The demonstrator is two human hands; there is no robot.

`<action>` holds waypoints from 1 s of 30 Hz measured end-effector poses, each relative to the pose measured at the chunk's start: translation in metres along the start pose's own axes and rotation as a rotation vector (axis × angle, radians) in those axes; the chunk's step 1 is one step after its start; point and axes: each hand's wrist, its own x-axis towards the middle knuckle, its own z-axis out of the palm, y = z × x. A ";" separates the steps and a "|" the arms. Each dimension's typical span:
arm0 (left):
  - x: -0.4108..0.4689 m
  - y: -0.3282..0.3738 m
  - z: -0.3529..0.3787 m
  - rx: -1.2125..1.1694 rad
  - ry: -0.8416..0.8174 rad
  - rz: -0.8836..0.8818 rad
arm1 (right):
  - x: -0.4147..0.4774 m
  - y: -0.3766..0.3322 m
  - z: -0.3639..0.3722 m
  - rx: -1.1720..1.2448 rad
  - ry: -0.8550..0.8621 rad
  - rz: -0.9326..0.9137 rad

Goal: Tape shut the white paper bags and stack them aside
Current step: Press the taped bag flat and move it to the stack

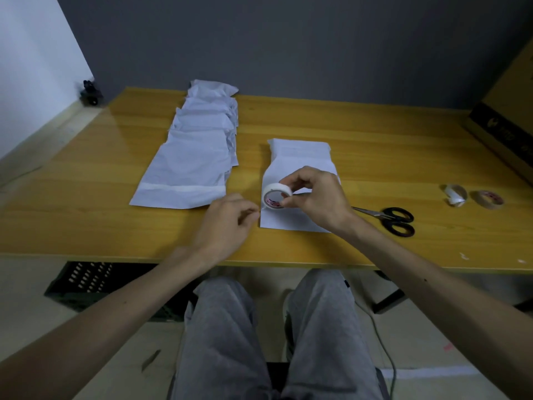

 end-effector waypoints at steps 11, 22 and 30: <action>-0.008 -0.014 0.005 0.038 -0.030 0.103 | 0.007 0.004 0.006 -0.021 -0.046 0.001; -0.014 -0.010 0.004 0.095 -0.046 0.235 | 0.009 0.008 0.008 -0.041 -0.052 -0.017; -0.015 -0.011 0.004 0.239 -0.165 0.286 | 0.009 0.009 0.007 -0.088 -0.063 -0.042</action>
